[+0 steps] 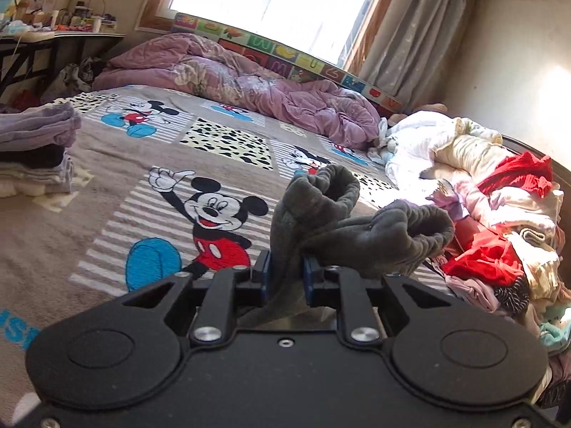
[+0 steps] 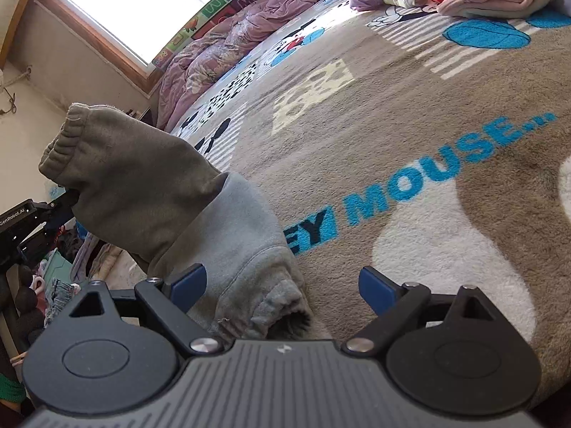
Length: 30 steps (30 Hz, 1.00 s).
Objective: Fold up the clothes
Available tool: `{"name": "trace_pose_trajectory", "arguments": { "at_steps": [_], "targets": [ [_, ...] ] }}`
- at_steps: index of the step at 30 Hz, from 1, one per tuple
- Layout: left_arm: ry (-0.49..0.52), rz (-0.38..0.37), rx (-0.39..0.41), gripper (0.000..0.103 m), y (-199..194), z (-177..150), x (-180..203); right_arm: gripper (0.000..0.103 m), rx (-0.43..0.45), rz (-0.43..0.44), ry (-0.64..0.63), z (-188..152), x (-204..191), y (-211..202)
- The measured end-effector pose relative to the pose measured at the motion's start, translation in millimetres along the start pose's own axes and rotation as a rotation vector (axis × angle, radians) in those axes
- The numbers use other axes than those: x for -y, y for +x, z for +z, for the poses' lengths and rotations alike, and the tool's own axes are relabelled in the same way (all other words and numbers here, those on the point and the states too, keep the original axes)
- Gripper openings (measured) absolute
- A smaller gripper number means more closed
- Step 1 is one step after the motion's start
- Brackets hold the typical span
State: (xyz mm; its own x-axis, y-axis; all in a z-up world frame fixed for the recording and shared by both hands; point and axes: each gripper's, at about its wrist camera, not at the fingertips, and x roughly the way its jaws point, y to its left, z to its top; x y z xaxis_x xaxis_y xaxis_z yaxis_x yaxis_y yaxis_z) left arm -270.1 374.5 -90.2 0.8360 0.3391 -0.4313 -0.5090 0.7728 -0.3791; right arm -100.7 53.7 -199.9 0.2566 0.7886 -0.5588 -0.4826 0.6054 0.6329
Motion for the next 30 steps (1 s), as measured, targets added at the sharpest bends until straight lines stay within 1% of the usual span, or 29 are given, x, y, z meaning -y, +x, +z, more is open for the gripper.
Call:
{"name": "trace_pose_trajectory", "arguments": {
  "at_steps": [1, 3, 4, 7, 8, 10, 11, 13, 14, 16, 18, 20, 21, 22, 23, 24, 25, 26, 27, 28, 30],
  "targets": [
    [-0.025, 0.014, 0.005, 0.016, 0, 1, -8, 0.079, -0.006, -0.003, -0.015, -1, -4, 3],
    [-0.076, 0.041, 0.015, 0.016, 0, 4, -24, 0.075, -0.018, -0.017, -0.038, -3, -13, 10],
    [-0.104, 0.049, 0.014, 0.016, 2, 4, -33, 0.071, -0.021, -0.023, -0.045, -4, -16, 13],
    [-0.183, 0.062, 0.006, 0.016, 7, 7, -62, 0.069, -0.028, -0.039, -0.064, -9, -23, 20],
    [-0.210, 0.065, 0.004, 0.016, 10, 8, -72, 0.066, -0.026, -0.058, -0.093, -9, -26, 23],
    [-0.269, 0.070, -0.004, 0.016, 18, 9, -90, 0.050, -0.021, -0.100, -0.160, -8, -32, 28],
    [-0.296, 0.072, -0.007, 0.016, 22, 9, -98, 0.046, -0.018, -0.112, -0.193, -7, -35, 30],
    [-0.333, 0.075, -0.012, 0.016, 29, 10, -110, 0.034, -0.025, -0.106, -0.227, 2, -37, 34],
    [-0.353, 0.076, -0.014, 0.016, 32, 10, -116, 0.031, -0.025, -0.102, -0.238, 9, -37, 36],
    [-0.403, 0.080, -0.013, 0.016, 34, 9, -126, 0.017, -0.019, -0.092, -0.261, 24, -38, 40],
    [-0.449, 0.085, -0.012, 0.016, 36, 8, -137, 0.017, -0.006, -0.082, -0.282, 46, -41, 44],
    [-0.451, 0.117, -0.024, 0.016, 38, 7, -140, 0.017, 0.006, -0.072, -0.303, 68, -45, 48],
    [-0.450, 0.132, -0.033, 0.016, 40, 6, -142, 0.018, -0.016, -0.066, -0.299, 80, -45, 53],
    [-0.465, 0.121, -0.036, 0.017, 41, 4, -145, 0.019, -0.036, -0.081, -0.294, 86, -45, 56],
    [-0.491, 0.112, -0.038, 0.028, 40, 2, -150, 0.022, -0.054, -0.100, -0.288, 91, -45, 60],
    [-0.517, 0.107, -0.037, 0.053, 39, 0, -155, 0.035, -0.046, -0.127, -0.287, 90, -44, 59],
    [-0.539, 0.121, -0.024, 0.063, 35, -2, -160, 0.059, -0.033, -0.155, -0.287, 88, -42, 58],
    [-0.561, 0.129, -0.014, 0.067, 32, -3, -165, 0.073, -0.034, -0.171, -0.263, 83, -38, 55],
    [-0.586, 0.115, -0.015, 0.067, 30, -5, -171, 0.089, -0.037, -0.185, -0.234, 78, -33, 51],
    [-0.610, 0.100, -0.019, 0.067, 30, -7, -177, 0.091, -0.045, -0.166, -0.181, 70, -25, 47],
    [-0.649, 0.061, -0.048, 0.068, 38, -8, -184, 0.090, -0.069, -0.116, -0.062, 53, -8, 40]
  ]
}}
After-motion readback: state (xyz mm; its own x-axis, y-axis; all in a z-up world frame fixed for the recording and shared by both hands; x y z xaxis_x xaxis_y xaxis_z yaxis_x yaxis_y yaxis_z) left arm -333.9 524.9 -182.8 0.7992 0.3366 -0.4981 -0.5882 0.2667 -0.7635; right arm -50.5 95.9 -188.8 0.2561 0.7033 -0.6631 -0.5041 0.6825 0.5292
